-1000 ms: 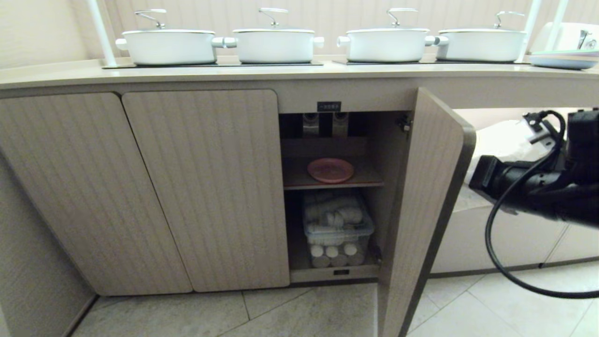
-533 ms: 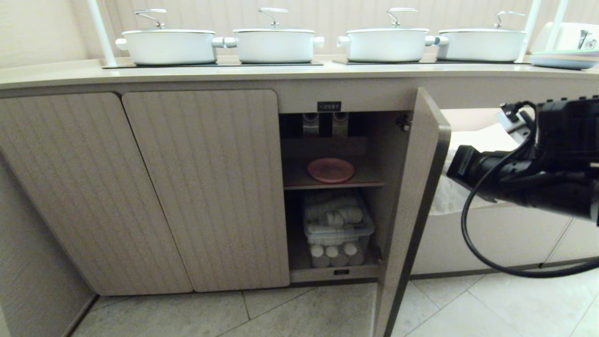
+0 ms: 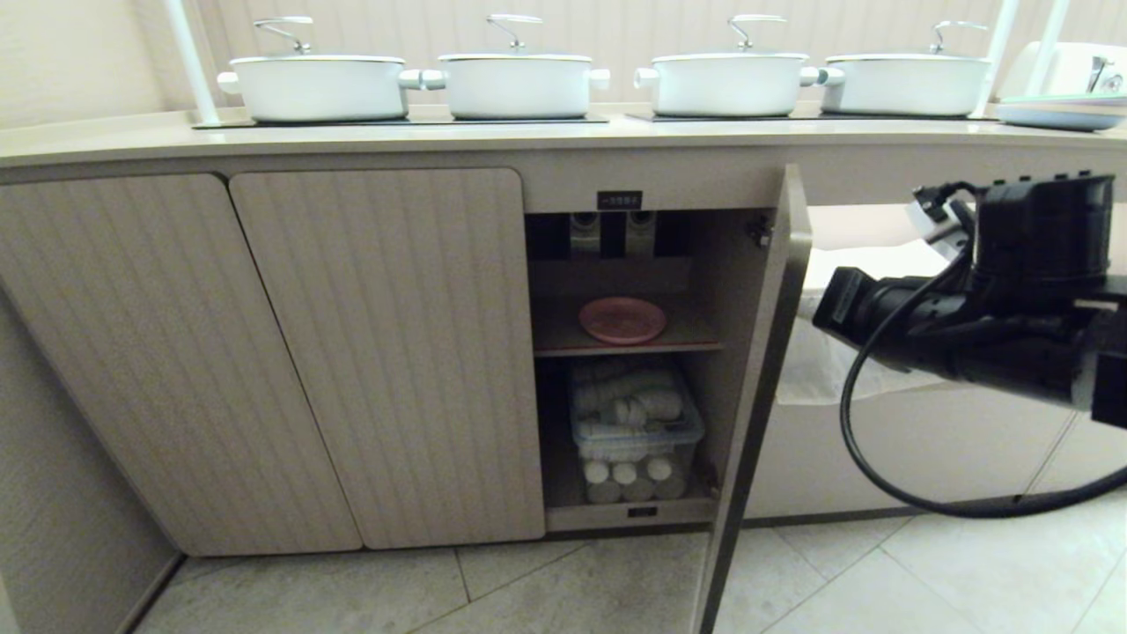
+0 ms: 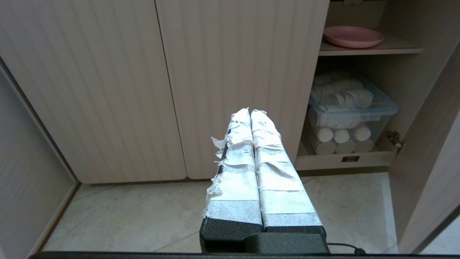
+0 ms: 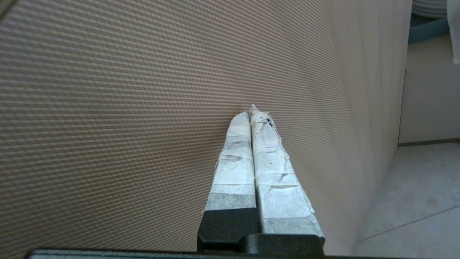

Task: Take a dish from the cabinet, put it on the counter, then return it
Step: Close the cabinet door

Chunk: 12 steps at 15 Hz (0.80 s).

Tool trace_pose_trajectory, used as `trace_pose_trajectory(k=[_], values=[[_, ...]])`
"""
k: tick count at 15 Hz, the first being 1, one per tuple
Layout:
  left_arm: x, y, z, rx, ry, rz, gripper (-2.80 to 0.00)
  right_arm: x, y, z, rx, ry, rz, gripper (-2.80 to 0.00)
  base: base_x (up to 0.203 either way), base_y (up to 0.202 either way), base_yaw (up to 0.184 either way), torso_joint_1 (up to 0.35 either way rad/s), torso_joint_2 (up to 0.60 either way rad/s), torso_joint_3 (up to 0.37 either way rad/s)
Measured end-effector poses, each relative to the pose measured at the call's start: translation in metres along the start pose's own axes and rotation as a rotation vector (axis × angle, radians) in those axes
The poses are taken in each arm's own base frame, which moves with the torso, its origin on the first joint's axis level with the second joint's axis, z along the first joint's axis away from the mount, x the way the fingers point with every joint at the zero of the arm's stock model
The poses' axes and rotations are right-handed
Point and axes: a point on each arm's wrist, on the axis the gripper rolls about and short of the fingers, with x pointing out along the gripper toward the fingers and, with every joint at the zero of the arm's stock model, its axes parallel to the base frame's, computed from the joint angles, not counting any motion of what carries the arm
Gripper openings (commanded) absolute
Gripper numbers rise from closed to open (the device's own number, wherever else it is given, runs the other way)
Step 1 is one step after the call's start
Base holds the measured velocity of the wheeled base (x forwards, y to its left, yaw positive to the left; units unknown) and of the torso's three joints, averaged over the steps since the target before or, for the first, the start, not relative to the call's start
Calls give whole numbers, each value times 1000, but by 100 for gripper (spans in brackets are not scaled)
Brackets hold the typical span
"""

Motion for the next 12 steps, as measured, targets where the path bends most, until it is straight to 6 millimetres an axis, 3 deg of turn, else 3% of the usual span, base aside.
trace_pose_trajectory(k=[5,12], values=[[0,0,0,0,0,0,-280,13,13,2,-12,-73,-2,-280,0,0,0,0,0,0],[0,0,0,0,0,0,-280,22,30,-13,-65,-86,-9,-280,0,0,0,0,0,0]])
